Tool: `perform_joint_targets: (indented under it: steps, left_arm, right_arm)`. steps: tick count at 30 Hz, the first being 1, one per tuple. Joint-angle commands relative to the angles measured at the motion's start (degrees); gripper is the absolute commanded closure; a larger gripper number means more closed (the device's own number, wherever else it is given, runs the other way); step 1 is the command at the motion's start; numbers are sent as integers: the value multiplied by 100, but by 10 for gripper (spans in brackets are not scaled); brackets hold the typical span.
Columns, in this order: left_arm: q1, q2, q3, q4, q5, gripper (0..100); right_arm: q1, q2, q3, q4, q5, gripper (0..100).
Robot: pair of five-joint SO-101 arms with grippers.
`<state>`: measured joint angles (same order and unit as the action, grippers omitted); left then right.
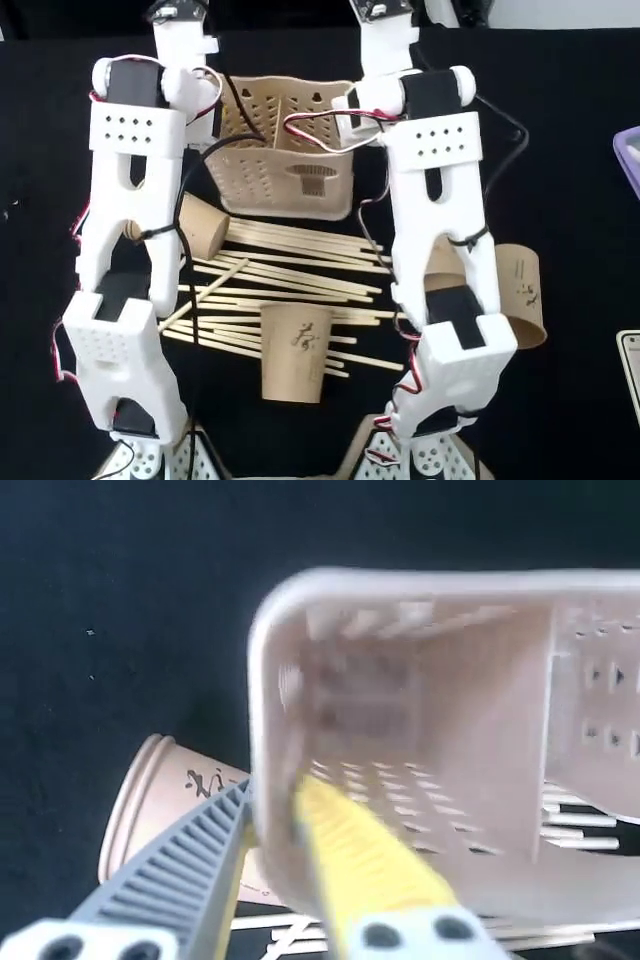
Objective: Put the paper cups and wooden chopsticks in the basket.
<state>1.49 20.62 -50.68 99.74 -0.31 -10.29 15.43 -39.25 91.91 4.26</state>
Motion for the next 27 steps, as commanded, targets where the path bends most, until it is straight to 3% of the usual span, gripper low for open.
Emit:
perform_joint_targets:
  steps: [1,8,21,27]
  left_arm:
    - [-40,211,-163,-88,-18,775]
    - [-48,316,-171,-299,-9,770]
    - [-48,316,-2079,-308,-9,766]
    - [-198,308,-3266,132,-9,769]
  right_arm:
    - [-26,75,-295,-167,-62,975]
    - [-35,180,-347,-211,-35,794]
    - [-44,163,-1851,-176,-26,790]
    - [-18,-303,-2712,545,62,790]
